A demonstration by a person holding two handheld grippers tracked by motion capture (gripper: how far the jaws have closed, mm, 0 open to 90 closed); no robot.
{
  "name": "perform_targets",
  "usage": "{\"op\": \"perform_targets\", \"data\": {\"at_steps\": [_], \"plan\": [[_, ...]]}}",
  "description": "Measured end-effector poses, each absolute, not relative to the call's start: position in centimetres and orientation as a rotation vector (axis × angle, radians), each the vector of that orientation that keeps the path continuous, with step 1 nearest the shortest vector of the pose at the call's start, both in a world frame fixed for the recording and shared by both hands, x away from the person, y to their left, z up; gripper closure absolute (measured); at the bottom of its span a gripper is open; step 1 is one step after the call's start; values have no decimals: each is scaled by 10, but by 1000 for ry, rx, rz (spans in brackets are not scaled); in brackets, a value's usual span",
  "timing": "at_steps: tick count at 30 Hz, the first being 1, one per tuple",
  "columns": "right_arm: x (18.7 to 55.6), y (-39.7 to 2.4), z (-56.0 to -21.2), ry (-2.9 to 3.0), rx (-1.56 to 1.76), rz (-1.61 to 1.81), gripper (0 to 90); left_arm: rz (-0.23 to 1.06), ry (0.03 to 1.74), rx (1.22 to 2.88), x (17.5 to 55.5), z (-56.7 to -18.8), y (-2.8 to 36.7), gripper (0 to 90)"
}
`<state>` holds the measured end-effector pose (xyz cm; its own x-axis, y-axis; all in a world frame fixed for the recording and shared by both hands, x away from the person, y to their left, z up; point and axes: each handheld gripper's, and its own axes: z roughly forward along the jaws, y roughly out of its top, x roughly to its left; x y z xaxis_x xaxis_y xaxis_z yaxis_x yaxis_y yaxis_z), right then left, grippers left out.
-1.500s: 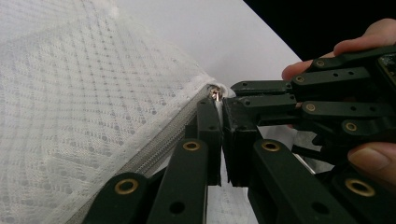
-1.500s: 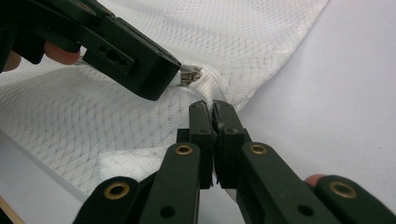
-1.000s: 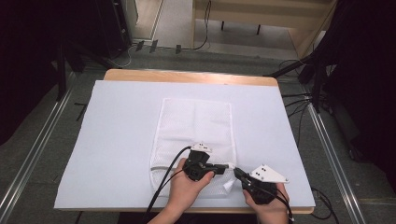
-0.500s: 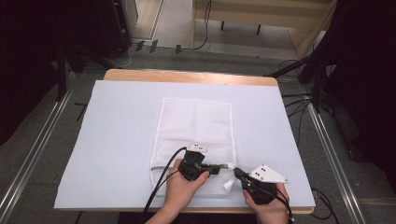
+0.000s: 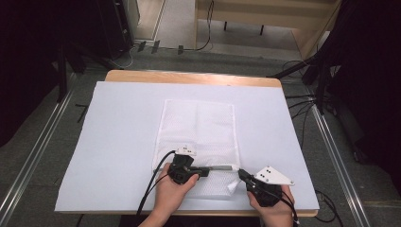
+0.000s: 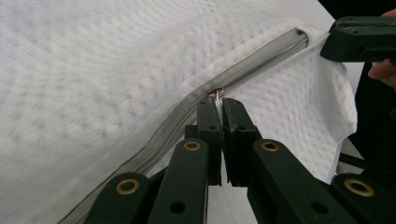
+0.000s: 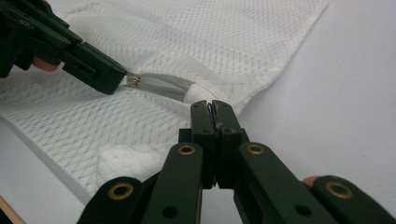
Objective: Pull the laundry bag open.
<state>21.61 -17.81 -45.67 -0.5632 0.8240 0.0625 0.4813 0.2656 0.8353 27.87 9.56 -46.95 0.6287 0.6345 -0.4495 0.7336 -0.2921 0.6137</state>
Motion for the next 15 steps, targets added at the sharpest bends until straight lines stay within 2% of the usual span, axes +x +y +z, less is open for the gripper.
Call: {"op": "perform_targets", "data": {"at_steps": [15], "plan": [[216,-176,-456,2159,1181,1202,900,-65,1126,2032,273,-467,134,880]]}}
